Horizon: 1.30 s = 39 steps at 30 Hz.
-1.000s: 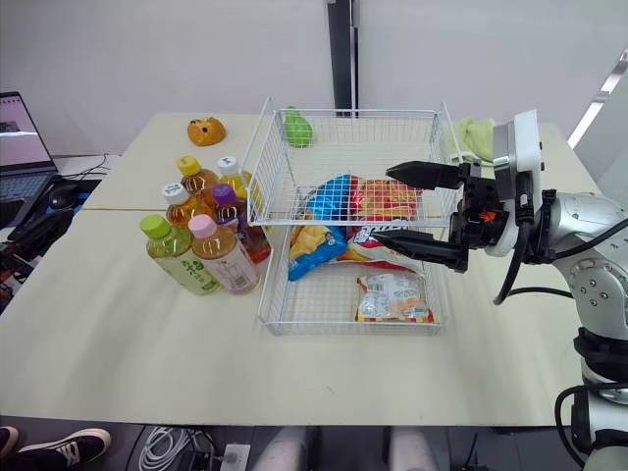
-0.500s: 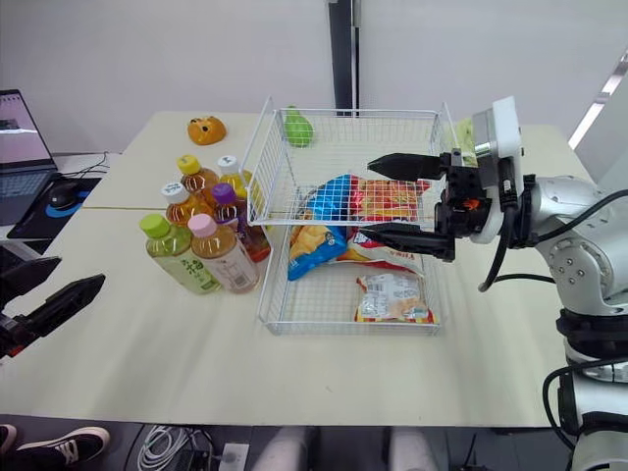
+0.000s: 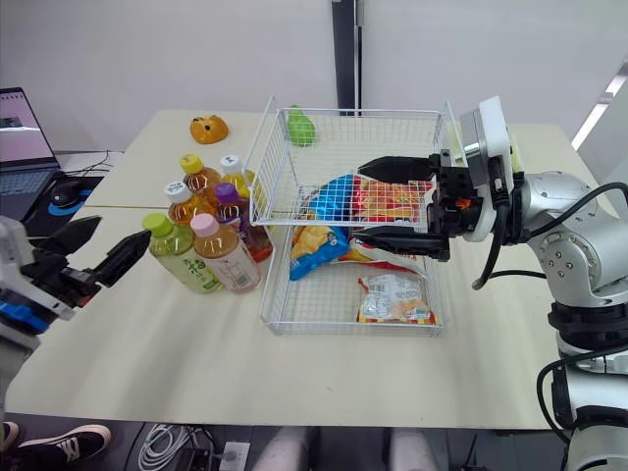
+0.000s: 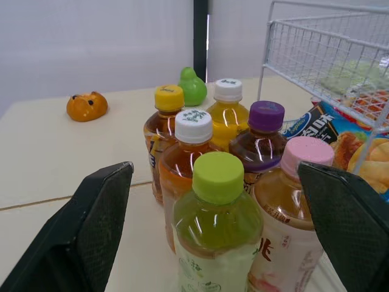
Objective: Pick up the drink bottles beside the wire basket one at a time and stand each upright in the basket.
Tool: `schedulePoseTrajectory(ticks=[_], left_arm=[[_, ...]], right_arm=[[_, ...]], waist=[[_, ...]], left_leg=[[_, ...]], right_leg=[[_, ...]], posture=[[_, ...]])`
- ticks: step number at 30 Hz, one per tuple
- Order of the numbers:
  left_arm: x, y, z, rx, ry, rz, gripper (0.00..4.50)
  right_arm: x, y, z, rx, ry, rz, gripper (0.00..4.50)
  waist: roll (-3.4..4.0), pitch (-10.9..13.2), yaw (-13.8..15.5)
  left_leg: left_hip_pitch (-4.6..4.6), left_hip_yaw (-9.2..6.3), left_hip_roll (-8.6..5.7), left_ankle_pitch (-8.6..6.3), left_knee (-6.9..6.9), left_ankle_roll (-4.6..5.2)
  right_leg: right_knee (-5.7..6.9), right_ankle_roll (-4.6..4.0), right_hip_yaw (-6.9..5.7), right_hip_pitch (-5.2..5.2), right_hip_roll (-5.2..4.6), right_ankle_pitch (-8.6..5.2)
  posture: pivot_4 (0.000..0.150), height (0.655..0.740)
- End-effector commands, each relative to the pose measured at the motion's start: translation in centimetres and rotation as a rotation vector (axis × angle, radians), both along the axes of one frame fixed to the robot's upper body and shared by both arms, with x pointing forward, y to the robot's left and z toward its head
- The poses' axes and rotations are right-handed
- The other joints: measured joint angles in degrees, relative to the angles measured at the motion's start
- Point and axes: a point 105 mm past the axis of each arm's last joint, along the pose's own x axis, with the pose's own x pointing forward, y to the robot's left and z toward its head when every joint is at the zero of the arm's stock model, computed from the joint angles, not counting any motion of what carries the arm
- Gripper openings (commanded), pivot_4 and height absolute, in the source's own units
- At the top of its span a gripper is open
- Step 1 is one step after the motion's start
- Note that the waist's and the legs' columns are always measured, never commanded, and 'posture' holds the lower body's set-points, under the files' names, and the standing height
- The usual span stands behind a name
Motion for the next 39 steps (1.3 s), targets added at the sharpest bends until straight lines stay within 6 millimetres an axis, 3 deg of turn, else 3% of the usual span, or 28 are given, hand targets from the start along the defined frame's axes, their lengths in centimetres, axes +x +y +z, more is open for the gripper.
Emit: schedulePoseTrajectory(ticks=[1,9,25,29,35,36,39], left_arm=[[1.0,-0.3,0.8,0.029,-0.048,0.01,4.47],[2.8,-0.6,0.8,0.057,-0.067,0.017,4.47],[3.9,-0.9,-0.1,0.057,-0.042,-0.003,4.47],[3.9,-0.9,-0.2,0.064,-0.031,-0.005,3.56],[4.0,-0.8,-1.0,0.075,0.0,0.001,1.54],[4.0,-0.7,-1.0,0.074,0.003,0.003,1.36],[4.0,-0.7,-1.3,0.077,0.011,0.001,1.37]], right_arm=[[-0.9,-0.3,1.4,0.009,-0.068,-0.005,4.5],[-1.0,-0.6,1.6,0.009,-0.07,-0.031,4.5],[-1.3,-0.5,1.8,0.012,-0.067,-0.049,4.5],[-1.4,-0.5,1.8,0.014,-0.067,-0.049,4.5],[-1.4,-0.5,1.8,0.017,-0.069,-0.05,4.5],[-1.4,-0.5,1.9,0.018,-0.07,-0.05,4.5],[-1.4,-0.4,1.9,0.018,-0.071,-0.048,4.5]], waist=[[0.0,0.0,0.02],[0.0,0.0,-0.05],[0.0,0.0,-0.01],[0.0,0.0,0.0],[0.0,0.0,-0.01],[0.0,0.0,-0.01],[0.0,0.0,-0.02]], left_leg=[[0.0,0.0,0.04,0.0,0.0,0.0],[0.02,0.08,0.1,-0.01,0.0,-0.01],[0.01,0.08,0.11,-0.01,0.0,-0.01],[0.01,0.07,0.11,-0.01,0.0,-0.01],[0.02,0.08,0.1,-0.01,0.0,-0.01],[0.02,0.08,0.11,-0.01,0.0,-0.01],[0.02,0.07,0.11,-0.01,0.0,-0.01]], right_leg=[[-0.02,-0.01,0.0,0.0,0.07,0.02],[-0.02,-0.03,0.05,-0.01,0.12,0.04],[-0.02,-0.03,0.05,-0.01,0.13,0.05],[-0.02,-0.02,0.05,-0.01,0.12,0.05],[-0.01,-0.02,0.05,-0.01,0.13,0.05],[-0.01,-0.02,0.05,-0.01,0.13,0.05],[-0.01,-0.02,0.05,-0.01,0.13,0.05]], posture=[[0.15,0.74],[0.15,0.74],[0.15,0.74],[0.15,0.74],[0.15,0.74],[0.15,0.74],[0.15,0.74]])
